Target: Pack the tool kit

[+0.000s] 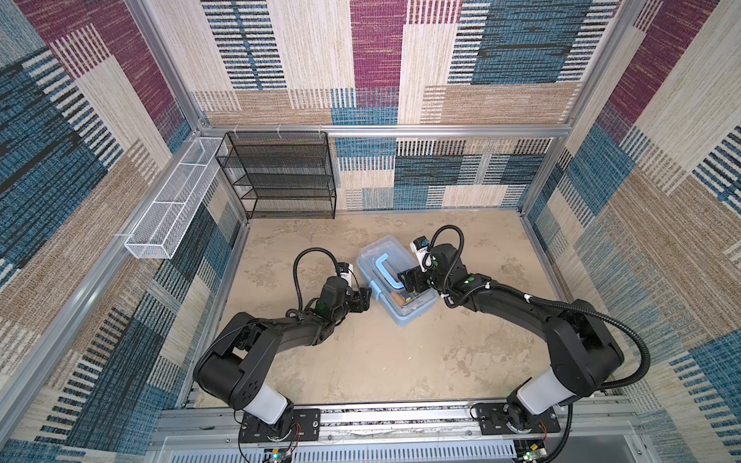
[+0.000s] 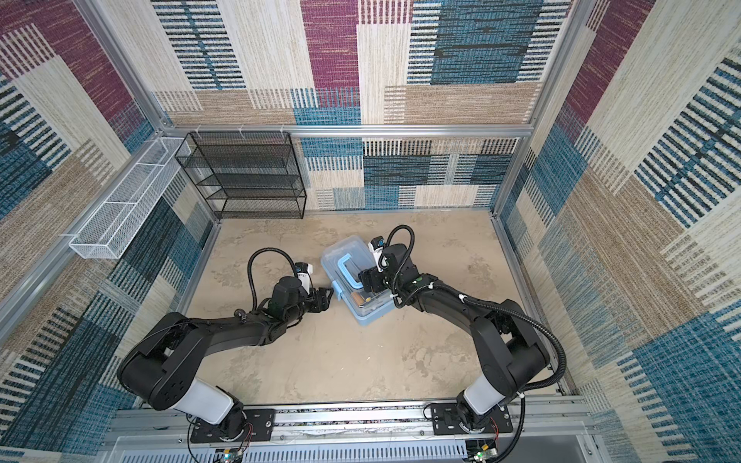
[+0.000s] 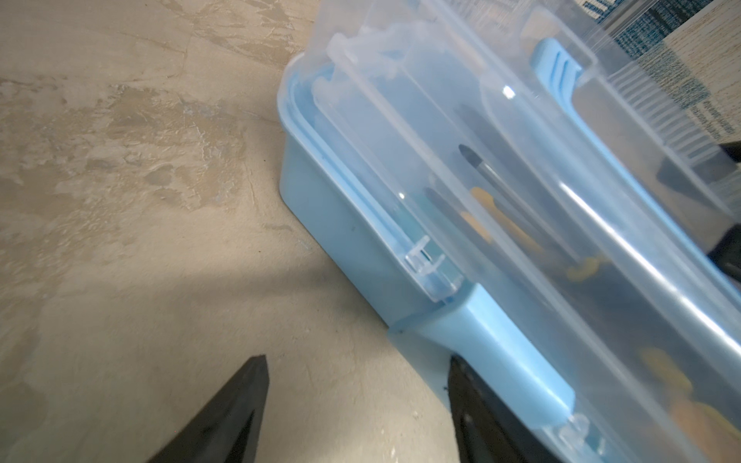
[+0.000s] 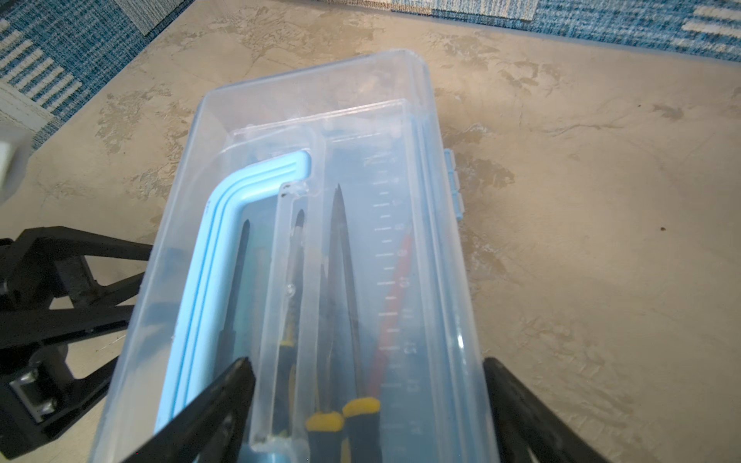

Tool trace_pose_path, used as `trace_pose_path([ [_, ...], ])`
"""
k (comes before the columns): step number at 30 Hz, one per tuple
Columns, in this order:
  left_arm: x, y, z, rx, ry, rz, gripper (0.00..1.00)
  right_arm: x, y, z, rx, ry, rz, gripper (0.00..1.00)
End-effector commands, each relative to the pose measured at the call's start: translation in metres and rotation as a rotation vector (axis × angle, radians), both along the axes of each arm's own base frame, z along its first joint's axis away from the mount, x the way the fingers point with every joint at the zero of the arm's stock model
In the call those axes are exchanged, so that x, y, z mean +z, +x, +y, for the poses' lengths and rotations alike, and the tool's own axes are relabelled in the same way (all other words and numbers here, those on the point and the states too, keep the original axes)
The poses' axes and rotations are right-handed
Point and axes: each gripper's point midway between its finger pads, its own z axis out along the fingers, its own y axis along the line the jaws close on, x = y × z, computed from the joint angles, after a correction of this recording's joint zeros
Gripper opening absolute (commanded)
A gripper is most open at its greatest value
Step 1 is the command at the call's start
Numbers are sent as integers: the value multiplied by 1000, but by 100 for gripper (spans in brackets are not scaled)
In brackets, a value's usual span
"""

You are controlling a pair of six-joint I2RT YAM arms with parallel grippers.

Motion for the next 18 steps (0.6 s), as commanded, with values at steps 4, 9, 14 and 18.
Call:
trace_pose_path([
  [4,5,3,-8,-16,-41,-11,72,-14,-15,2,40,-10,68,87],
  [9,6,5,-10,-20,-44,-11,71,-18,-18,0,41,-13,75,86],
  [14,7,7,-14,-28,-49,-11,71,-23,-21,-1,45,-13,82,85],
  [18,8,9,-16,-32,-52,-14,70,-26,-23,0,50,-9,92,82],
])
